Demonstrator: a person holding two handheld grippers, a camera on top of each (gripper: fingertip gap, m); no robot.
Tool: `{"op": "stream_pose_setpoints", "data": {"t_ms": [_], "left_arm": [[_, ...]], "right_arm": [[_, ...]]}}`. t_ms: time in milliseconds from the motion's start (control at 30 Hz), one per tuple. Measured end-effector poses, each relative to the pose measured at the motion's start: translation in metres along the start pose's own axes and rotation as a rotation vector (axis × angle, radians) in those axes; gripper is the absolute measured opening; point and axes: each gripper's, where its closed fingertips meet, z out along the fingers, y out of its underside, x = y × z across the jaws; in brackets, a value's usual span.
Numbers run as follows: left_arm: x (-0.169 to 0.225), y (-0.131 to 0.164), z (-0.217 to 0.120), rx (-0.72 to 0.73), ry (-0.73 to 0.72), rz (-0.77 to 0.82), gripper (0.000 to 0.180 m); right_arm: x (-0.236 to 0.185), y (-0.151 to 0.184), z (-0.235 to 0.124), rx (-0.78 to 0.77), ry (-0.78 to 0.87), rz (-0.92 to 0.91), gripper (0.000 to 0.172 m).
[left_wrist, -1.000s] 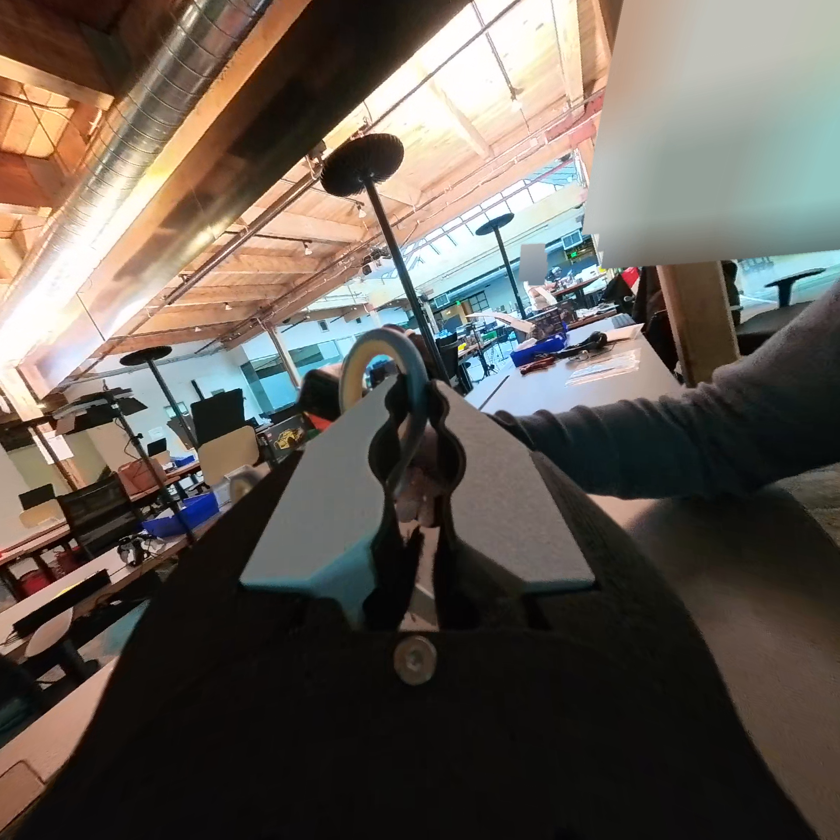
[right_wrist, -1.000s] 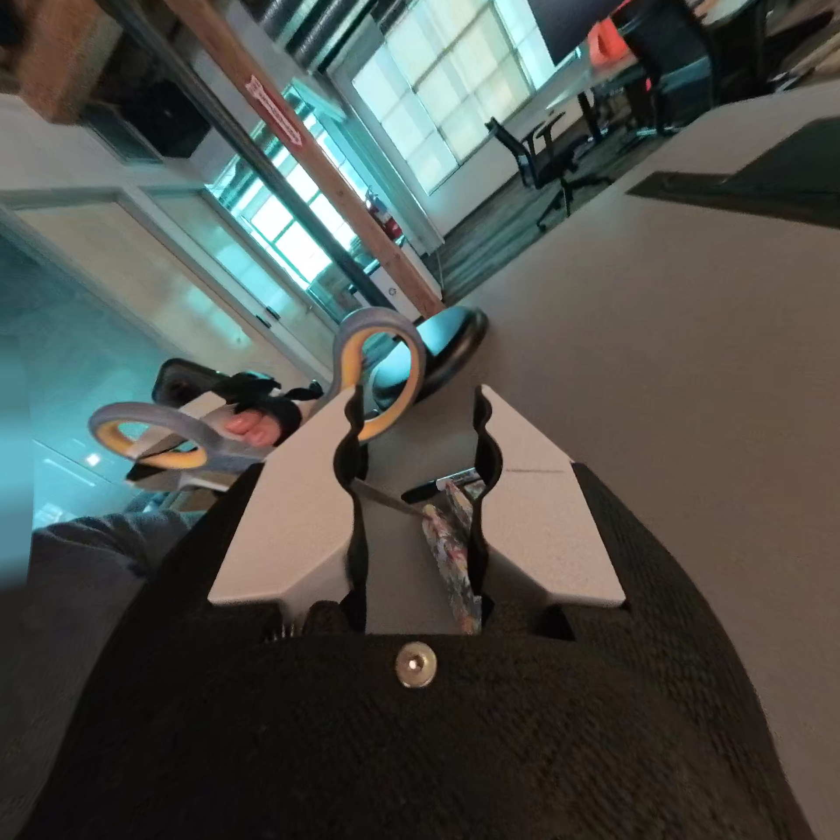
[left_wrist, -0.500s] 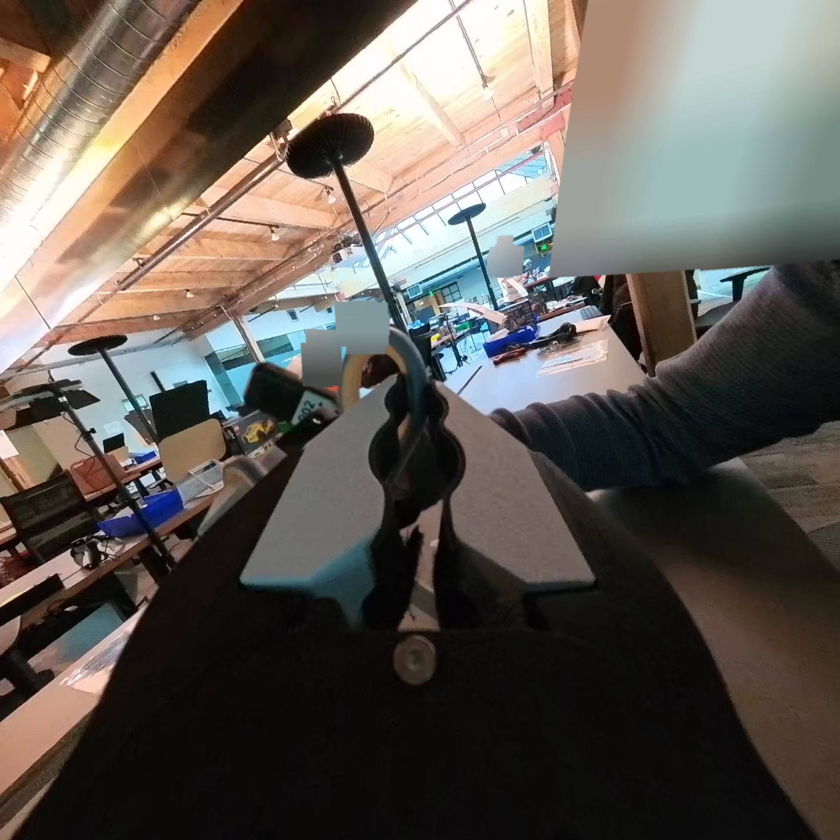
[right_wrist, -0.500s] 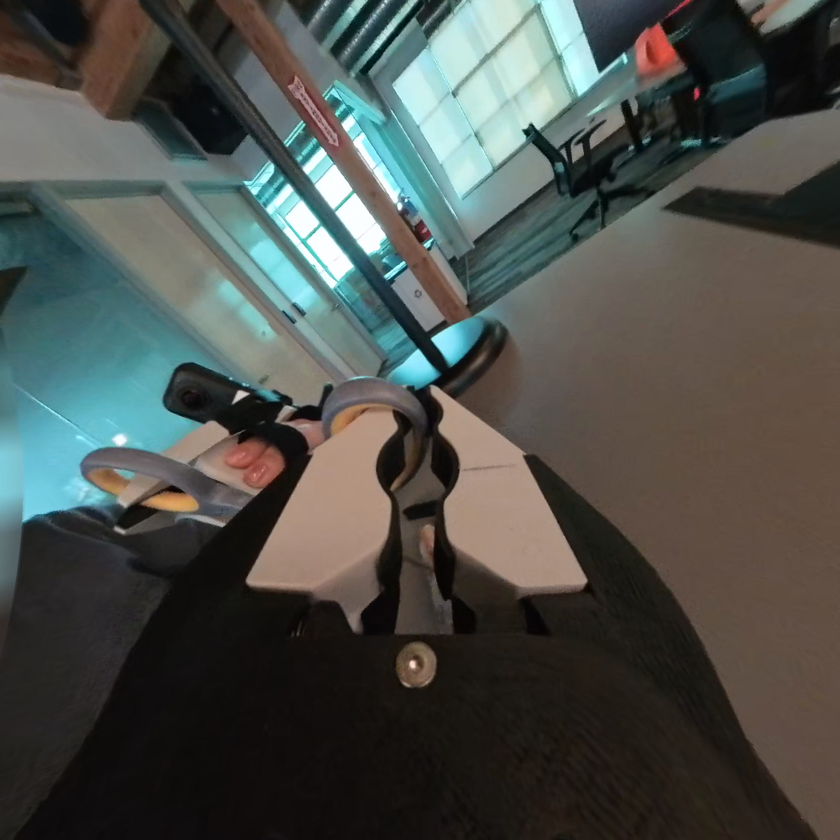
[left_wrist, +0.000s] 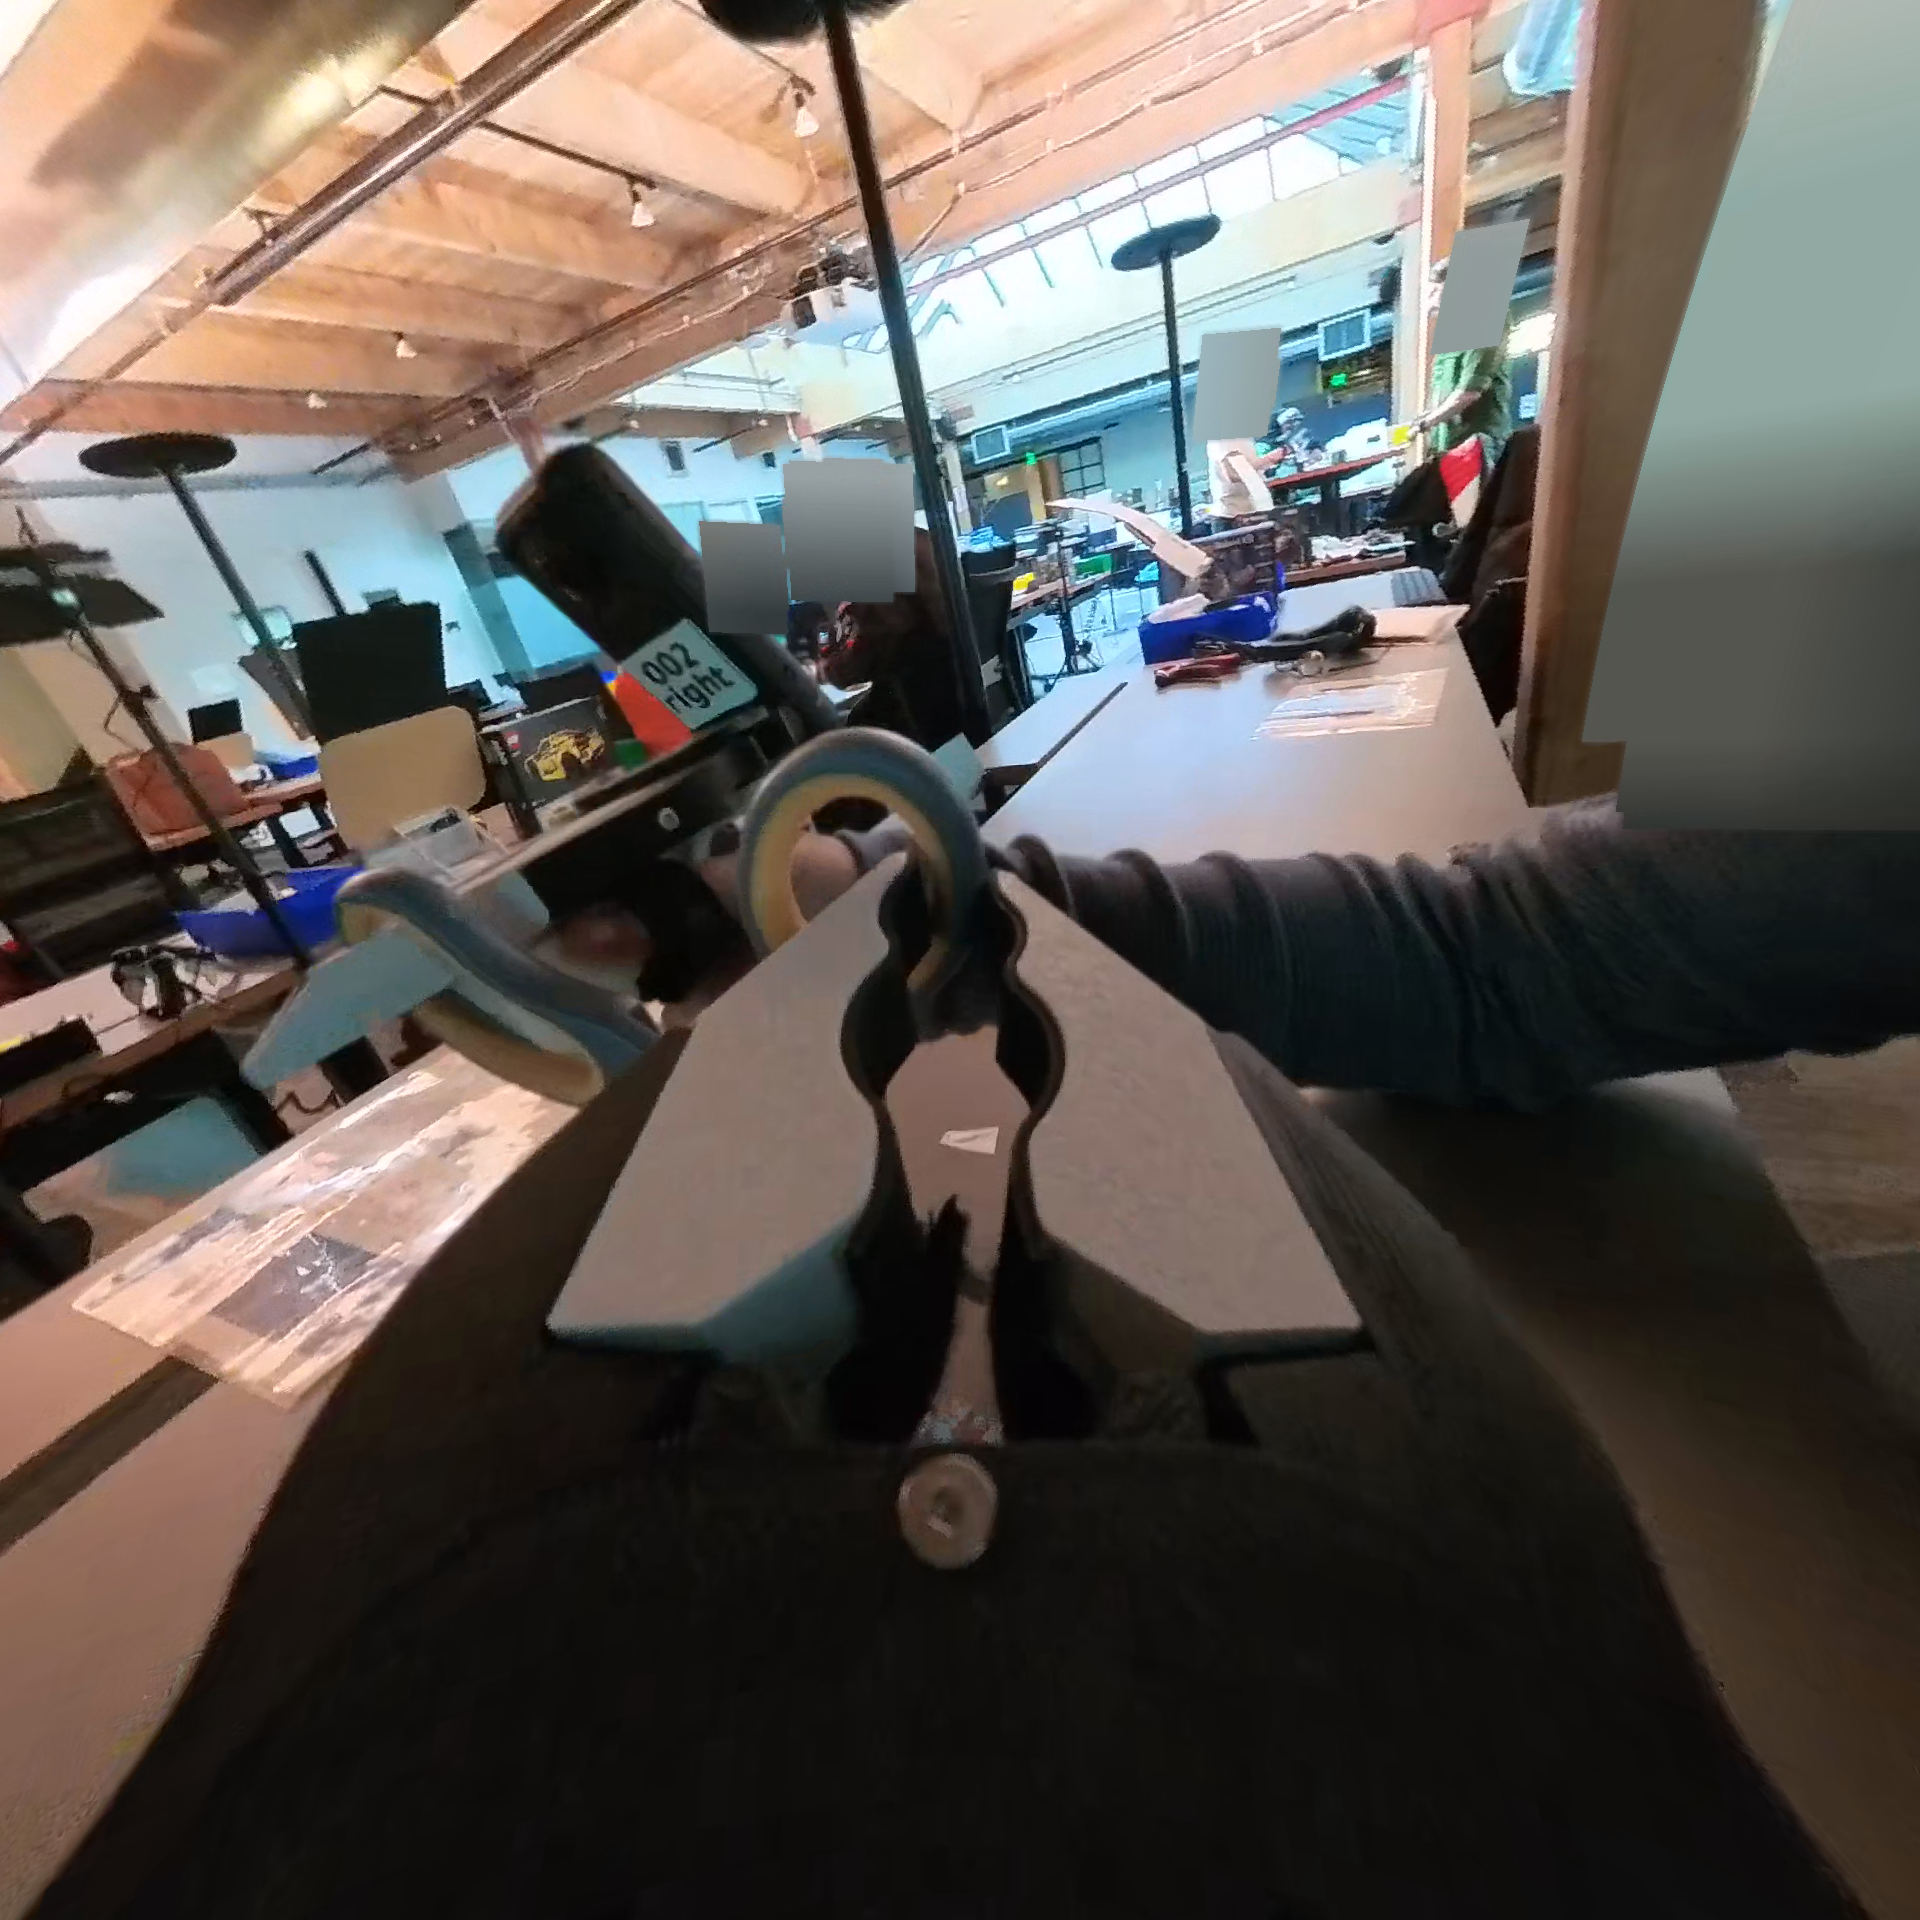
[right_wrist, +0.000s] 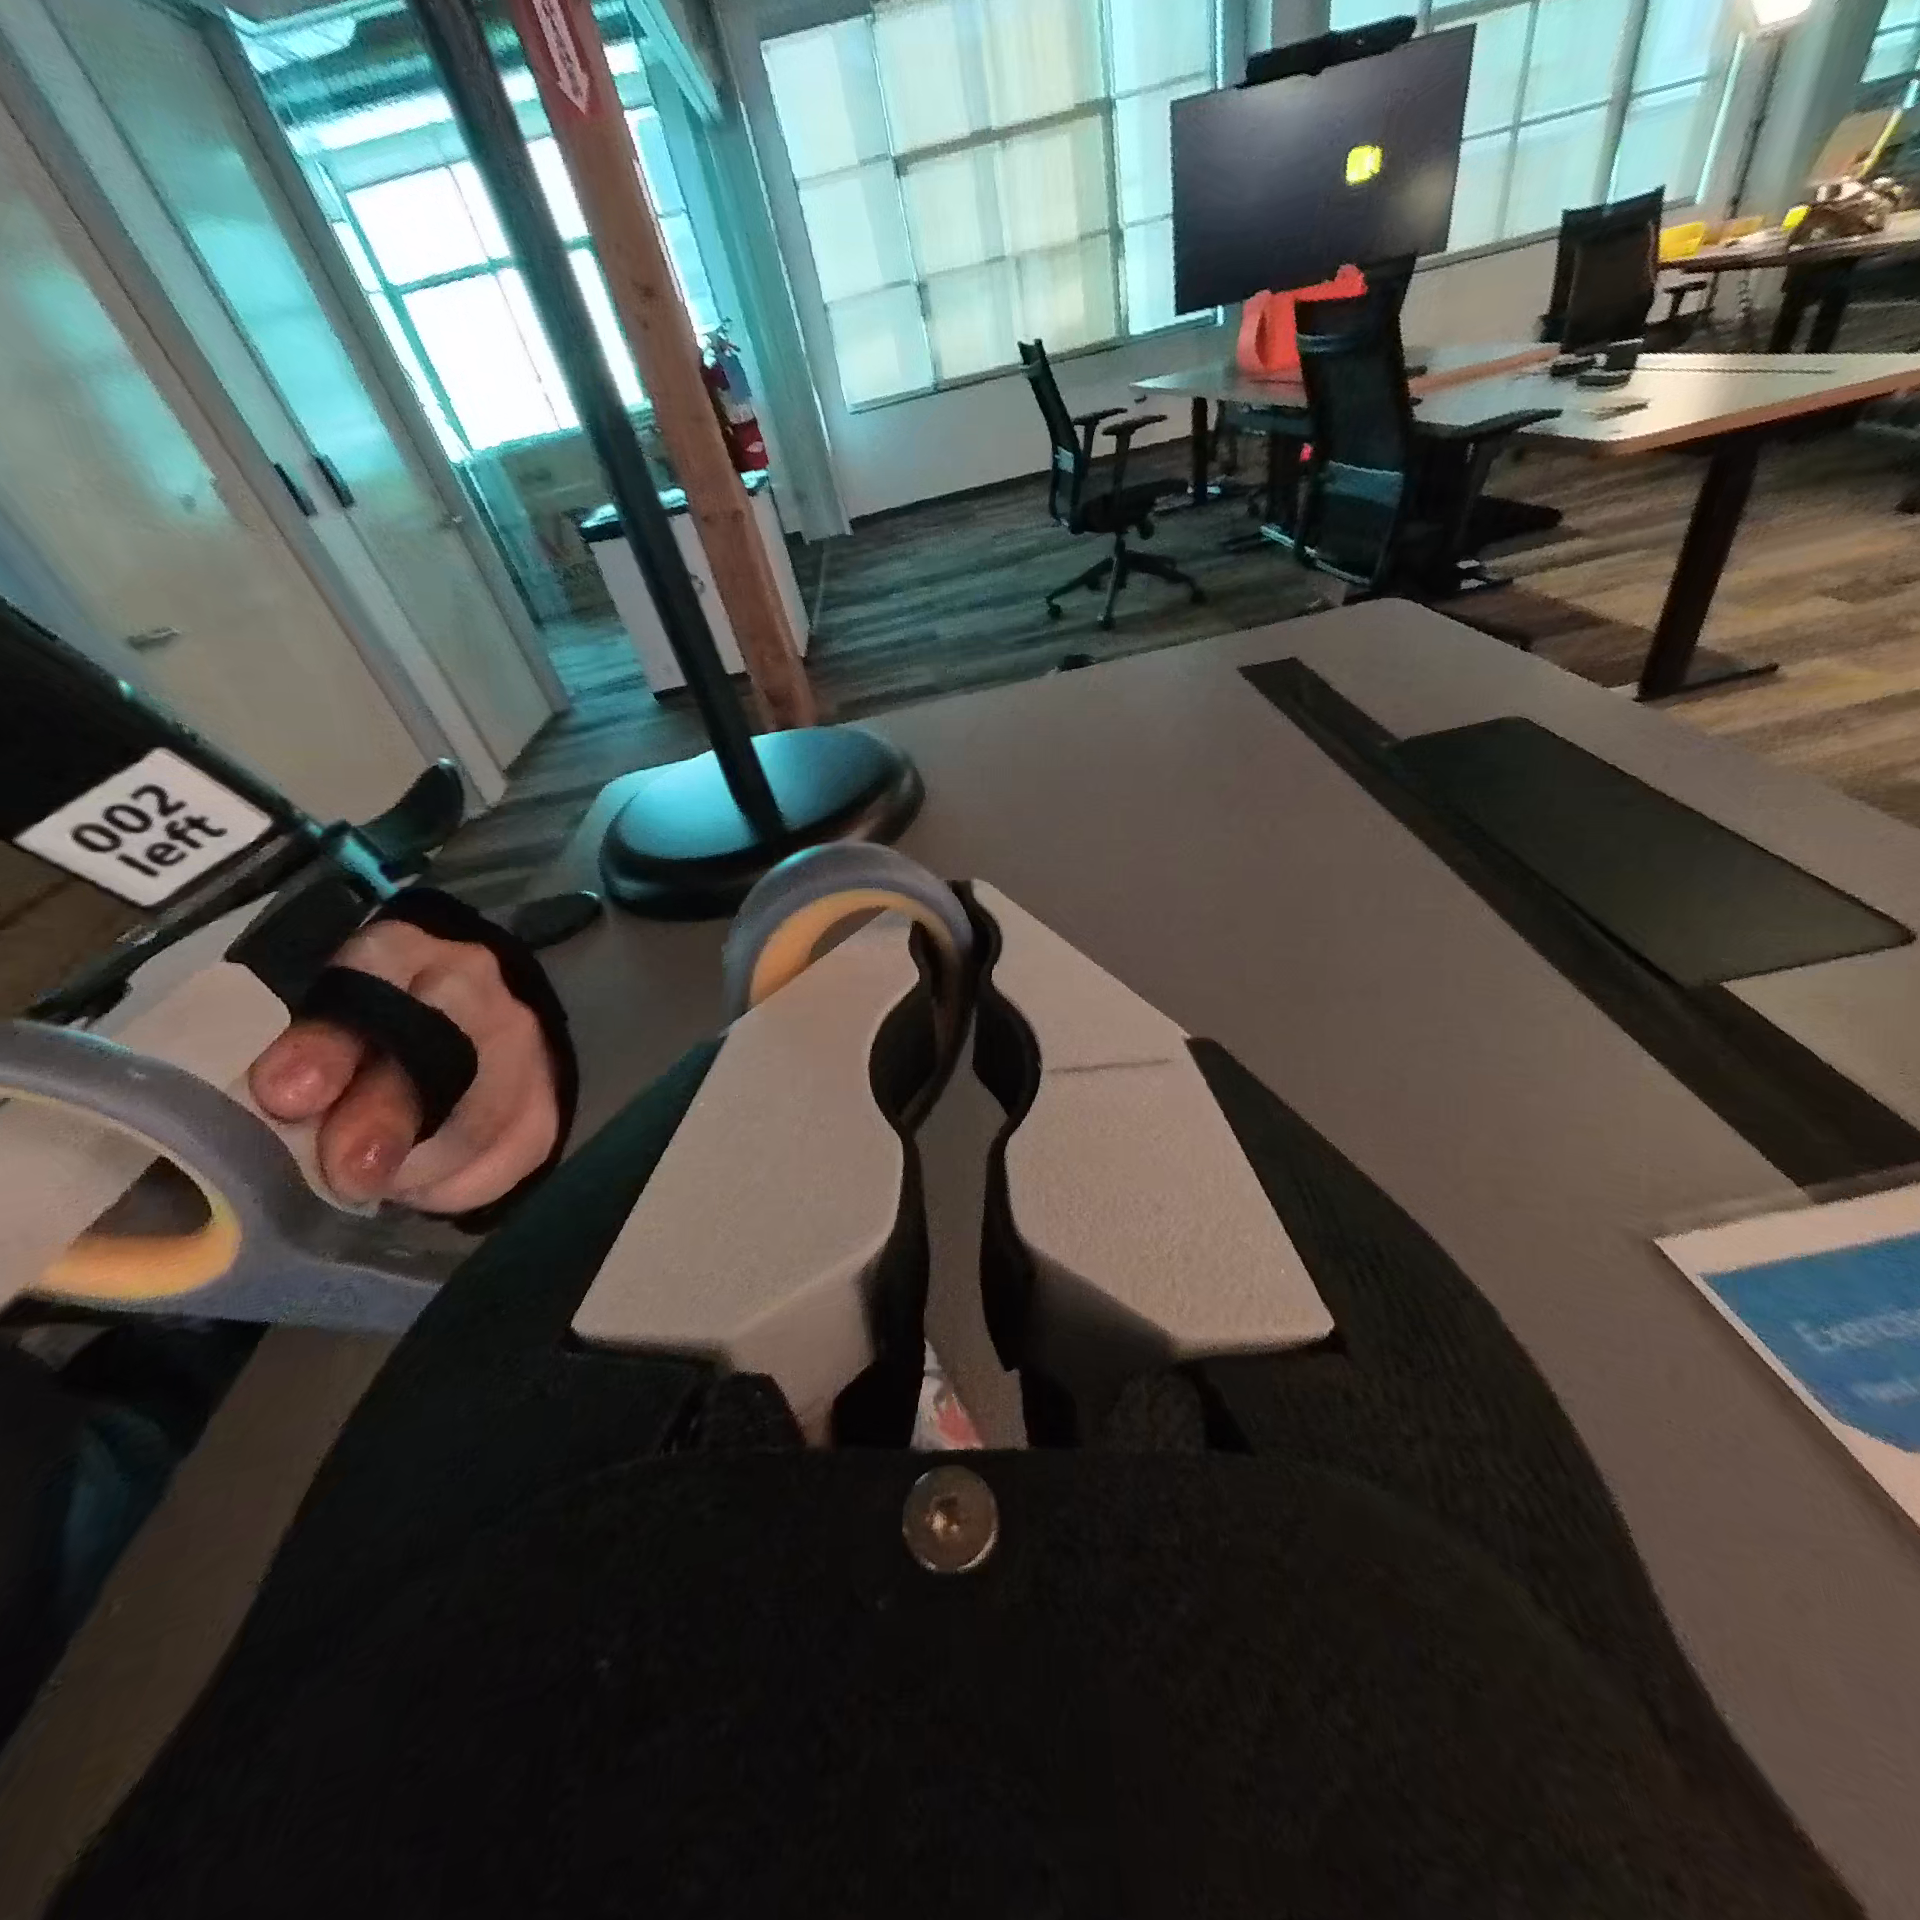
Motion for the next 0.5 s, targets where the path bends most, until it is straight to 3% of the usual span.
{"op": "stream_pose_setpoints", "data": {"t_ms": [200,500], "left_arm": [[-0.008,0.003,0.004,-0.035,-0.057,-0.085,0.007],[0.005,0.009,0.01,-0.061,-0.025,-0.141,0.007]], "right_arm": [[0.004,-0.006,0.008,0.07,-0.053,-0.018,0.0],[0.009,-0.018,0.012,0.114,-0.087,-0.074,0.0]]}}
